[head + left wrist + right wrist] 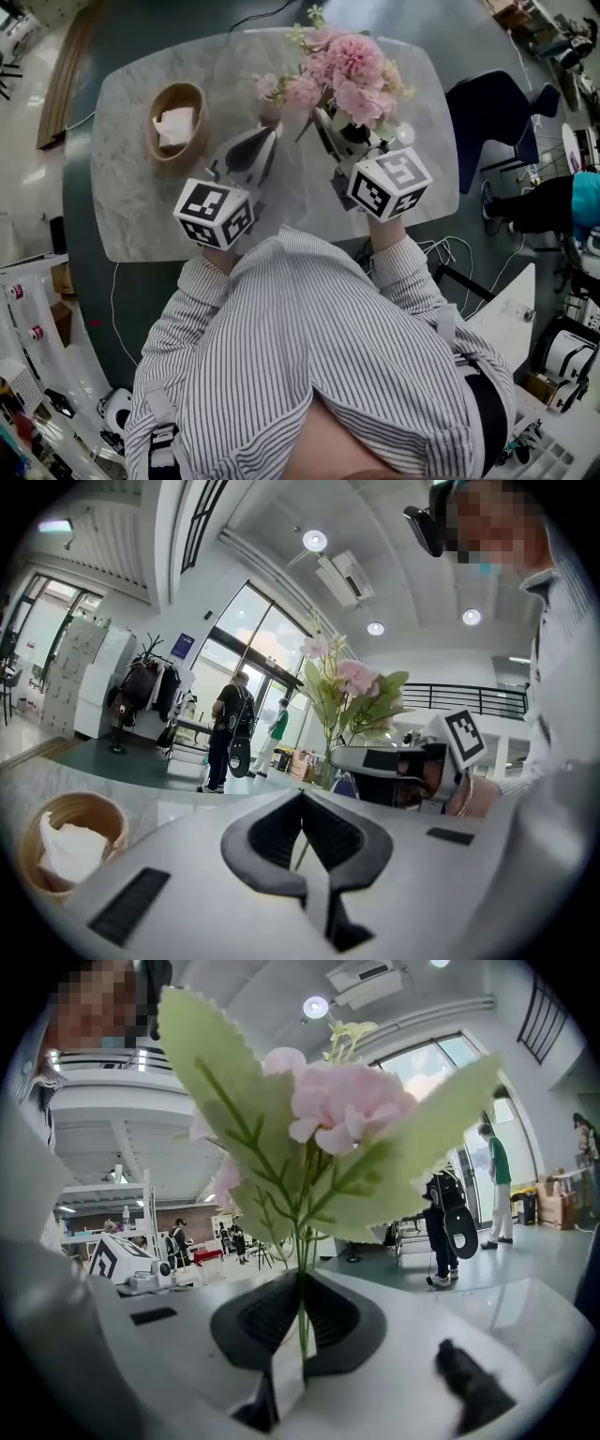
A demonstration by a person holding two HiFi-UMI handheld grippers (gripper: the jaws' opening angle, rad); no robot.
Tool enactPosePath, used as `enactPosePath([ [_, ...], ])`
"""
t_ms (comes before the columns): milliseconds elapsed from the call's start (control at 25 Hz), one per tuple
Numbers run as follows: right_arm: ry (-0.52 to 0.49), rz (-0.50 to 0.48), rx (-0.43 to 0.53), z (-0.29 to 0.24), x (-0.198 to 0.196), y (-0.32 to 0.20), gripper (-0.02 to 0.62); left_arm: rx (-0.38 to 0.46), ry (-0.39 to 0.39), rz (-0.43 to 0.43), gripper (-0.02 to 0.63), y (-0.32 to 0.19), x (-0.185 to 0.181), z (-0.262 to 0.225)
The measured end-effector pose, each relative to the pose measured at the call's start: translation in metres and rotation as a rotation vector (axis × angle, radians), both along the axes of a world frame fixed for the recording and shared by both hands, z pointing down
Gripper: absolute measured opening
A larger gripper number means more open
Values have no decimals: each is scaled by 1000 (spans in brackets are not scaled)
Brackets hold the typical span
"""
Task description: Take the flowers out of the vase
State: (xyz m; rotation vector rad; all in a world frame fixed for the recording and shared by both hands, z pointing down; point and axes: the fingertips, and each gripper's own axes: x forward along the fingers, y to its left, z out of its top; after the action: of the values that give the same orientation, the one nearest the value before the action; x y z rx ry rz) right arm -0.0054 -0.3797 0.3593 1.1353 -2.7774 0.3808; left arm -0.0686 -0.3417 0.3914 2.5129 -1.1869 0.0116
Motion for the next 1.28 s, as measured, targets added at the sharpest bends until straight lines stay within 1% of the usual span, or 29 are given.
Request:
enactPosePath([
  [200, -22, 6, -26, 5, 1, 13, 25, 1, 4, 3, 12, 7, 0, 1],
  [440, -23, -1, -48, 11, -1, 30, 25, -11, 9, 2, 12, 15, 2, 5],
  [680, -36, -3, -90, 23, -5, 38, 25, -22, 14, 1, 12, 17, 2, 10],
  [920, -32, 2, -99, 25, 2, 42, 25, -20, -12, 8, 12, 21, 5, 10],
  [1280, -26, -17, -102, 28, -7, 39, 25, -27, -13, 6, 12, 18, 3, 14],
])
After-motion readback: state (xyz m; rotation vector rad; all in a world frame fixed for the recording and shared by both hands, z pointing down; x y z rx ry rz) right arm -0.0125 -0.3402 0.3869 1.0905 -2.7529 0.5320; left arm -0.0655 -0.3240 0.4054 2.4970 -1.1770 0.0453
